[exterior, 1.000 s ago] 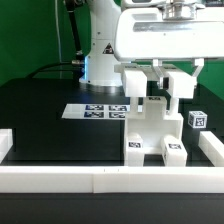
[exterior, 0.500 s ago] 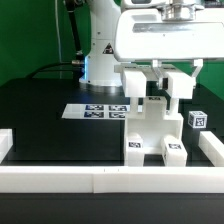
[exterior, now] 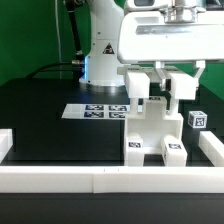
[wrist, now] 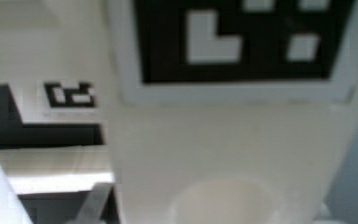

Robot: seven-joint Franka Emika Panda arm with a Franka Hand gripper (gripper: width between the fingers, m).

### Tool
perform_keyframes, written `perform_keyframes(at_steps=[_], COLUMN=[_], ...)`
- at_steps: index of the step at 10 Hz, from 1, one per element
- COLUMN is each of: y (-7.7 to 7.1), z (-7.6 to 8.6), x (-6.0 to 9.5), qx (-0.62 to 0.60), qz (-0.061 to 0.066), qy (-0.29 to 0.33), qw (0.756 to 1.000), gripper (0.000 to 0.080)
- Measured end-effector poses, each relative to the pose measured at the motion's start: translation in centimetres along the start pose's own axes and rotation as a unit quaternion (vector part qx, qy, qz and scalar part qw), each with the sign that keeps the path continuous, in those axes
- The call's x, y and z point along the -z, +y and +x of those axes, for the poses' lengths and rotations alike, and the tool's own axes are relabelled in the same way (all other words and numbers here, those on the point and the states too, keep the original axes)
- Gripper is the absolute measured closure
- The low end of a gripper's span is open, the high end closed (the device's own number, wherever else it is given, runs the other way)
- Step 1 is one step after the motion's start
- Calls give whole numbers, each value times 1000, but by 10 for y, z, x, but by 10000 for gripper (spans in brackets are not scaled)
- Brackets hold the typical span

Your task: Assemble chair

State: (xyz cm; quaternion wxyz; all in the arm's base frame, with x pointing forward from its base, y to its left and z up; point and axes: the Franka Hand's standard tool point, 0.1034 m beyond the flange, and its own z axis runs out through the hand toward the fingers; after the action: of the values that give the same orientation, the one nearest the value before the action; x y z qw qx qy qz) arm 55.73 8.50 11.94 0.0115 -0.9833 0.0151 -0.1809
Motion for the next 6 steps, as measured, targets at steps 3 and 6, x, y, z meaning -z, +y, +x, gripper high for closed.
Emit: perform_keyframes(at_steps=[3, 6], y=[0, 2], z=[1, -1], x=[-3, -5], qx=[1, 1], qz=[-1, -2], qy=[-5, -5], qw=[1000, 1000], gripper=[509, 509])
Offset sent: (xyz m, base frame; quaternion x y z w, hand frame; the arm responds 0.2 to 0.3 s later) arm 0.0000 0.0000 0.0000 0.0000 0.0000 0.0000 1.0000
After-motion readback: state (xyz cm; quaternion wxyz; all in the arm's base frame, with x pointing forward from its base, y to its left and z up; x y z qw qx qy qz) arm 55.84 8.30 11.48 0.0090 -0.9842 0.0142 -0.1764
